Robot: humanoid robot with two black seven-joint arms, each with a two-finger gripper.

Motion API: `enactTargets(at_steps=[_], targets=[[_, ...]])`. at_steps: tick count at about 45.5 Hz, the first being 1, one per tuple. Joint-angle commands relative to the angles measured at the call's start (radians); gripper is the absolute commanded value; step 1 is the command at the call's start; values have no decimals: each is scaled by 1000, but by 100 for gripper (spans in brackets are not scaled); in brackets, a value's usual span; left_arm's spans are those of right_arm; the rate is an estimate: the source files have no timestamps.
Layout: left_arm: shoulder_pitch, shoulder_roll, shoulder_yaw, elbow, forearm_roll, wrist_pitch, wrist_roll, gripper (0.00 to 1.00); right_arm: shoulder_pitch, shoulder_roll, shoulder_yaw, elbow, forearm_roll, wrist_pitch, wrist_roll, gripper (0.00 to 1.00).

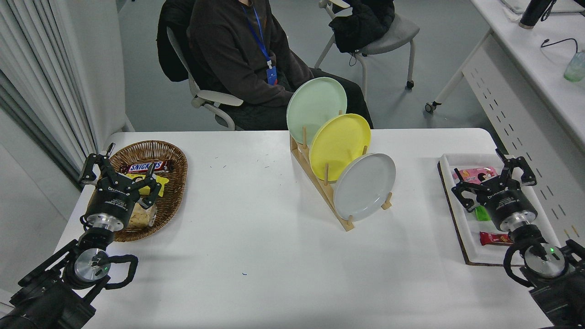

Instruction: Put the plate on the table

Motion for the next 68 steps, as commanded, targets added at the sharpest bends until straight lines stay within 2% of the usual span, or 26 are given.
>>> enactTargets(at_steps=[1,8,21,39,49,57,68], targets=[[0,0,-1,0,0,0,1,98,27,-40,-72,8,1,-6,-1,99],[0,0,1,0,0,0,0,98,34,-72,-100,40,-6,-36,-9,99],[0,0,-1,0,0,0,0,98,68,-205,-308,203,-8,-50,-10,99],[0,0,-1,0,0,0,1,98,94,-385,-424,217,-22,-50,-10,99],[0,0,1,0,0,0,1,98,185,-440,-448,213,-144,-41,-10,99],[0,0,-1,0,0,0,0,98,278,-443,-574,210,-305,-32,-10,99],[0,0,1,0,0,0,1,98,430,-425,-813,220,-325,-29,-10,99]])
